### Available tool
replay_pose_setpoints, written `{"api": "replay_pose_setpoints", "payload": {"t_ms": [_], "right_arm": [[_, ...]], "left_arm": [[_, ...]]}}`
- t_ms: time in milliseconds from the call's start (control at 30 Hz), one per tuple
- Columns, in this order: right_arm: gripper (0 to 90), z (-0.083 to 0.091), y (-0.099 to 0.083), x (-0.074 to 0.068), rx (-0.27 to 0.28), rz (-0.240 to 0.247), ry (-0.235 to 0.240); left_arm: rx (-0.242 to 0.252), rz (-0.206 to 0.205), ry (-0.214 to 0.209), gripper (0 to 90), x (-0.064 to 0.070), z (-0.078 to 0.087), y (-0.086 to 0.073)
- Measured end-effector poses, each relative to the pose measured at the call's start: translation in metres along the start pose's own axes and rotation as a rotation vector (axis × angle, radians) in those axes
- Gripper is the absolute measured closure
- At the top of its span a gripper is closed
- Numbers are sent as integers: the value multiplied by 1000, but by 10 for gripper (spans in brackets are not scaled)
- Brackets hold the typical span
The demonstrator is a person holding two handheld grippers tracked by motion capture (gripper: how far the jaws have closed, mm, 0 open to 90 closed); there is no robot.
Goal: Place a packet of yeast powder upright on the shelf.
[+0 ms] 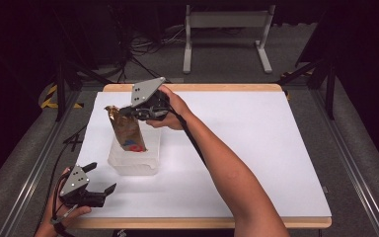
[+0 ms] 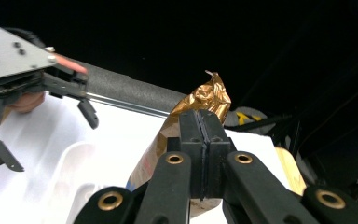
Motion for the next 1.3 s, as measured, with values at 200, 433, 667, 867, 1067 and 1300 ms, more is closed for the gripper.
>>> {"api": "replay_pose_setpoints", "payload": {"t_ms": [200,433,667,867,1067,1300], "right_arm": [[898,13,-11,25,-61,-22,-95],[897,10,-13,24,-69,24,-41],[893,6,-10,7,-29,47,31],[893,1,-12,1,-49,61,25],[891,-20,-29,-31,-95,108,82],[883,-11,-39,-25,-71,46,51]], "left_arm": [[1,-2,-3,50,1,-1,1],[-1,-2,-6,50,1,-2,1],[-5,-1,-6,50,1,-1,0],[-2,-1,-2,50,1,0,0],[-5,2,-1,50,0,0,-1],[-6,0,-1,49,1,0,0]]}}
Point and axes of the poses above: each handheld gripper's, and its own axes: z roughly backward along the jaws, y roughly out of its top, x roughly to its right, the point moved 10 cm from there along -z, roughly forward along the jaws, and after that the axes turned 6 degrees about -x, right-handed, at the moved point
